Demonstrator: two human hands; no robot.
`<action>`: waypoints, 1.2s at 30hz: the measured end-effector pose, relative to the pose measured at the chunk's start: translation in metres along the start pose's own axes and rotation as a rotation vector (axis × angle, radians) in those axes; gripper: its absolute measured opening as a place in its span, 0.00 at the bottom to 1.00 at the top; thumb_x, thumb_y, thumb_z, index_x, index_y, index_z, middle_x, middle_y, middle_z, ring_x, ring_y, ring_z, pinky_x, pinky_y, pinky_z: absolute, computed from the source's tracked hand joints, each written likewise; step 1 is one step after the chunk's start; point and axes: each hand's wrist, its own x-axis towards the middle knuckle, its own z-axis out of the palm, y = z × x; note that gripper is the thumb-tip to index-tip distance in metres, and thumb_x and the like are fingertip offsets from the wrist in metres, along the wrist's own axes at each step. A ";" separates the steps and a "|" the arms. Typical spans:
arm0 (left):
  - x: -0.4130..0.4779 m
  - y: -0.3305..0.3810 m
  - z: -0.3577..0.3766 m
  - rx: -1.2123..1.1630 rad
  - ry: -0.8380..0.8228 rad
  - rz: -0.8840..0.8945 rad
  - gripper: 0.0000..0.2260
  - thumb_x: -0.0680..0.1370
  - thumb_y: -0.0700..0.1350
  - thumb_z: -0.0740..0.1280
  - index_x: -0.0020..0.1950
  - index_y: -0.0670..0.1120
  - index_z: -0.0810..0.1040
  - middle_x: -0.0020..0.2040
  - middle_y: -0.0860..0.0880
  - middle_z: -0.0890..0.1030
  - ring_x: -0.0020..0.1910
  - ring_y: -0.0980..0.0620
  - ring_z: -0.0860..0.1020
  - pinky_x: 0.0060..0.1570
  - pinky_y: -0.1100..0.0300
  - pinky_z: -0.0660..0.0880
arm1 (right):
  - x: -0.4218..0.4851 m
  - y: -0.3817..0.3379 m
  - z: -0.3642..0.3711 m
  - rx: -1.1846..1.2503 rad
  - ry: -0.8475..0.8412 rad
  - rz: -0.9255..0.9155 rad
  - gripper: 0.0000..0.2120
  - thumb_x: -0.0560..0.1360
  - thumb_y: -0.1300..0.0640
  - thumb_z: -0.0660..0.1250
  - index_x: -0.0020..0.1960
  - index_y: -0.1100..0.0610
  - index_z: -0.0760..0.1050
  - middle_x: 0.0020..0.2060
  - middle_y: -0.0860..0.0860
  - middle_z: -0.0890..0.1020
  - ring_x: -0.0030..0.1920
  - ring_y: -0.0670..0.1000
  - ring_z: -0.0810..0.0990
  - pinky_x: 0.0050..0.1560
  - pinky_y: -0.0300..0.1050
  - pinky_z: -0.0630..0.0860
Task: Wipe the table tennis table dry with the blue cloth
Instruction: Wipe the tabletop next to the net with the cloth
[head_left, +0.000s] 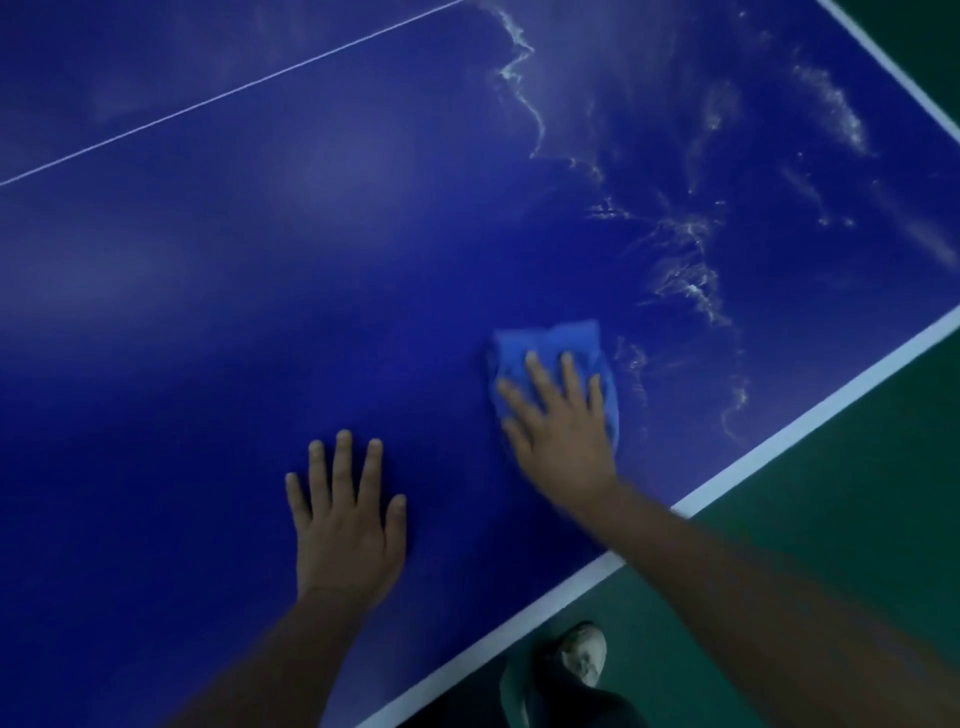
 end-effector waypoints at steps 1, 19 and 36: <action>0.001 0.001 0.001 0.003 0.003 -0.001 0.30 0.81 0.60 0.49 0.81 0.47 0.58 0.81 0.42 0.55 0.81 0.39 0.47 0.75 0.33 0.48 | 0.024 -0.001 -0.008 0.032 -0.018 0.111 0.24 0.83 0.41 0.50 0.78 0.42 0.64 0.81 0.50 0.56 0.80 0.65 0.50 0.75 0.72 0.49; 0.051 0.087 -0.009 -0.139 0.071 0.272 0.28 0.82 0.56 0.51 0.78 0.44 0.64 0.79 0.42 0.61 0.80 0.42 0.55 0.76 0.35 0.51 | 0.022 0.114 -0.031 0.001 0.050 0.226 0.27 0.82 0.43 0.48 0.75 0.51 0.71 0.77 0.53 0.67 0.78 0.63 0.60 0.72 0.69 0.62; 0.115 0.202 -0.005 -0.155 0.118 0.307 0.28 0.81 0.56 0.51 0.75 0.42 0.68 0.77 0.41 0.65 0.78 0.41 0.60 0.75 0.38 0.49 | -0.041 0.109 -0.015 -0.031 0.169 -0.053 0.20 0.83 0.47 0.55 0.67 0.49 0.79 0.70 0.49 0.76 0.73 0.58 0.71 0.70 0.60 0.70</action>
